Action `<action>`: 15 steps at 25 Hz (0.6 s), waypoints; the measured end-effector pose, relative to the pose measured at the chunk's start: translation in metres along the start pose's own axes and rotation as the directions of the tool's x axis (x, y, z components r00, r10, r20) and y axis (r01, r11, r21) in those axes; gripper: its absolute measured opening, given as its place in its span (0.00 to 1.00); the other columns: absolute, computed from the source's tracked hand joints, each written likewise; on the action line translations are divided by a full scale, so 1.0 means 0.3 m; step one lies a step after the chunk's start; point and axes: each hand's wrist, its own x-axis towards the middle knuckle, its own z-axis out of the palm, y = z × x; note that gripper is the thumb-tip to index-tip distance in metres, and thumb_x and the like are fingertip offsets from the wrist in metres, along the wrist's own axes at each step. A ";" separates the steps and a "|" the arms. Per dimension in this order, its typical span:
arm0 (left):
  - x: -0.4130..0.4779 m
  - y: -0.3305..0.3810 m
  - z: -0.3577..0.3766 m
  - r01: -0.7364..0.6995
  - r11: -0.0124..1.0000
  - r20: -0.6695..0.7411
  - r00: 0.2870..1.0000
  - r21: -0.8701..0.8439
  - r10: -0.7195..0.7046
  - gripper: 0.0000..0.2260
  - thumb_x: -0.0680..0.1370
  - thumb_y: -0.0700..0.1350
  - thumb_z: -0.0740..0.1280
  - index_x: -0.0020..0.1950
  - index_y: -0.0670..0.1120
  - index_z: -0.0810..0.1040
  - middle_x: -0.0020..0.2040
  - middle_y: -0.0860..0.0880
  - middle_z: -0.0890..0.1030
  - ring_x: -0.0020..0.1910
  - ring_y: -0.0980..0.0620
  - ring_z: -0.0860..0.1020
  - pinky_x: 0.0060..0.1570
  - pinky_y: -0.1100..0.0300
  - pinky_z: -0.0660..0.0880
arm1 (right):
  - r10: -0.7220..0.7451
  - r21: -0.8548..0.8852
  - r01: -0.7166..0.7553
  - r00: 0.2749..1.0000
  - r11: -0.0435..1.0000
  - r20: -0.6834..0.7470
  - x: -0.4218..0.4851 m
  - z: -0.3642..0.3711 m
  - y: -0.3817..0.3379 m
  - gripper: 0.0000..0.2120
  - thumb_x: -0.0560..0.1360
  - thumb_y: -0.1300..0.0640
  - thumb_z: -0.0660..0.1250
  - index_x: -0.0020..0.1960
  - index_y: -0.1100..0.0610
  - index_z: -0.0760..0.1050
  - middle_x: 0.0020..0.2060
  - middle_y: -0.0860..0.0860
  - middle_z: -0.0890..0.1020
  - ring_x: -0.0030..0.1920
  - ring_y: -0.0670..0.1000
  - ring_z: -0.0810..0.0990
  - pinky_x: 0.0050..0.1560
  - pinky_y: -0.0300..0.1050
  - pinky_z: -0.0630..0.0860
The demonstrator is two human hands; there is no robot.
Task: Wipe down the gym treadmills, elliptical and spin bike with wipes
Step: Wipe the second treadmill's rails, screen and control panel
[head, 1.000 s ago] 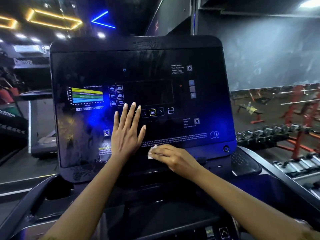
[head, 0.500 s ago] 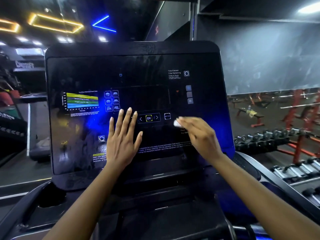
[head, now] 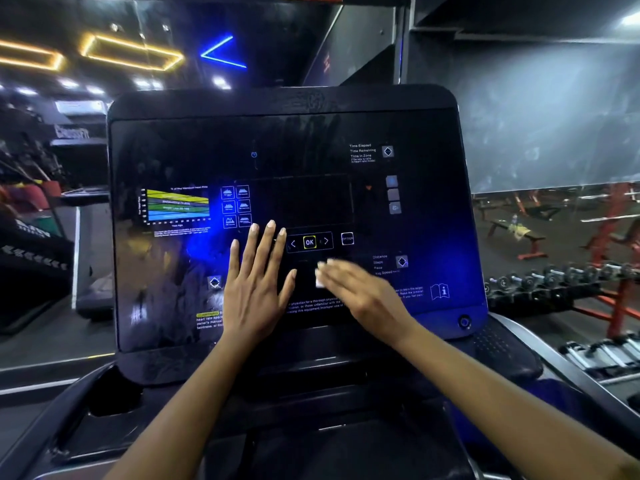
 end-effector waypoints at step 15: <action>0.224 0.028 -0.017 0.034 0.993 -0.062 0.997 -0.113 -0.041 0.26 0.80 0.55 0.53 0.76 0.44 0.62 0.76 0.46 0.63 0.76 0.47 0.58 0.74 0.50 0.49 | 0.341 0.003 -0.377 0.835 0.926 -0.432 0.486 -0.124 0.404 0.16 0.68 0.71 0.63 0.53 0.61 0.81 0.50 0.56 0.84 0.51 0.55 0.82 0.51 0.47 0.79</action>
